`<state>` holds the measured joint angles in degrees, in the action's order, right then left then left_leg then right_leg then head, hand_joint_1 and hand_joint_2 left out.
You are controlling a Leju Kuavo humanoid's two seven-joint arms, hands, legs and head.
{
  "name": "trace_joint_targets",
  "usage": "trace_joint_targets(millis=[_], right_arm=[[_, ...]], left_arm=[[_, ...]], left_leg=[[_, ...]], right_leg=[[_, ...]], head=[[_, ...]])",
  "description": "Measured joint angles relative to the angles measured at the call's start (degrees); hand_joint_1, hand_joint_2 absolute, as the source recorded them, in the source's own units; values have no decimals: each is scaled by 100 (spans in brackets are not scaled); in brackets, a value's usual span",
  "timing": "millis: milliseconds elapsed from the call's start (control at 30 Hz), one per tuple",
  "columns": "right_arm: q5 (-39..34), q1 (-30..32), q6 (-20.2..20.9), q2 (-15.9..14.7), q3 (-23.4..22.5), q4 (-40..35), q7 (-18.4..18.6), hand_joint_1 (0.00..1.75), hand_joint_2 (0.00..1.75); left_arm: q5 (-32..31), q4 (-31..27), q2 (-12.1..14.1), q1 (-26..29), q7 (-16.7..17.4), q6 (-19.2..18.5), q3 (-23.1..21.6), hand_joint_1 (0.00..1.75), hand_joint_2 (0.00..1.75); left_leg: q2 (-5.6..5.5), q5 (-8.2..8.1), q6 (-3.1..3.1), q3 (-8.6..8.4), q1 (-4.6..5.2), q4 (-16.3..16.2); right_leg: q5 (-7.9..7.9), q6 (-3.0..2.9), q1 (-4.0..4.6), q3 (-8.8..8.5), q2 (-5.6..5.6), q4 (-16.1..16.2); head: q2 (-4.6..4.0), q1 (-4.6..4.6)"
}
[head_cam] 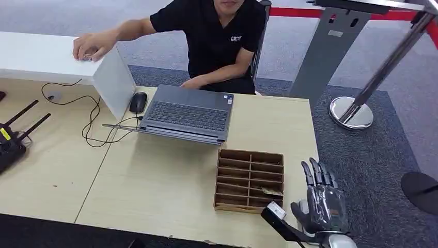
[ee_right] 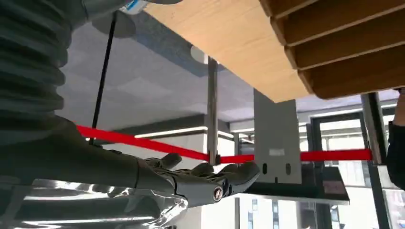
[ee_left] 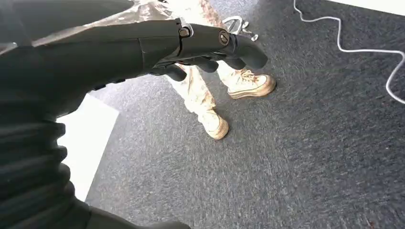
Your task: Pass the card to the sensor for recognition and then transmit it.
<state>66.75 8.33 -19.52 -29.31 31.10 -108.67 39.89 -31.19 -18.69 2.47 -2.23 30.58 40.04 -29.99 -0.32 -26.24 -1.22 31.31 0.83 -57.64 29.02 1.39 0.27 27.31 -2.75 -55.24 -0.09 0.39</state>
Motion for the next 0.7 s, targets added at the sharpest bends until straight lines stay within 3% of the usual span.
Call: trace_joint_targets(millis=[300, 700], right_arm=[[-400, -320, -206, -50, 648, 0, 0, 0, 175], [-254, -591, -1034, 30, 1222, 181, 0, 0, 175]], left_arm=[[-79, 0, -2, -2, -31, 0, 74, 0, 175], [-83, 11, -33, -4, -70, 0, 98, 0, 175]], left_leg=[[0, 0, 0, 0, -1, 0], [0, 0, 0, 0, -1, 0]], right_leg=[[0, 0, 0, 0, 0, -1], [0, 0, 0, 0, 0, -1]], head=[[0, 0], [0, 0]])
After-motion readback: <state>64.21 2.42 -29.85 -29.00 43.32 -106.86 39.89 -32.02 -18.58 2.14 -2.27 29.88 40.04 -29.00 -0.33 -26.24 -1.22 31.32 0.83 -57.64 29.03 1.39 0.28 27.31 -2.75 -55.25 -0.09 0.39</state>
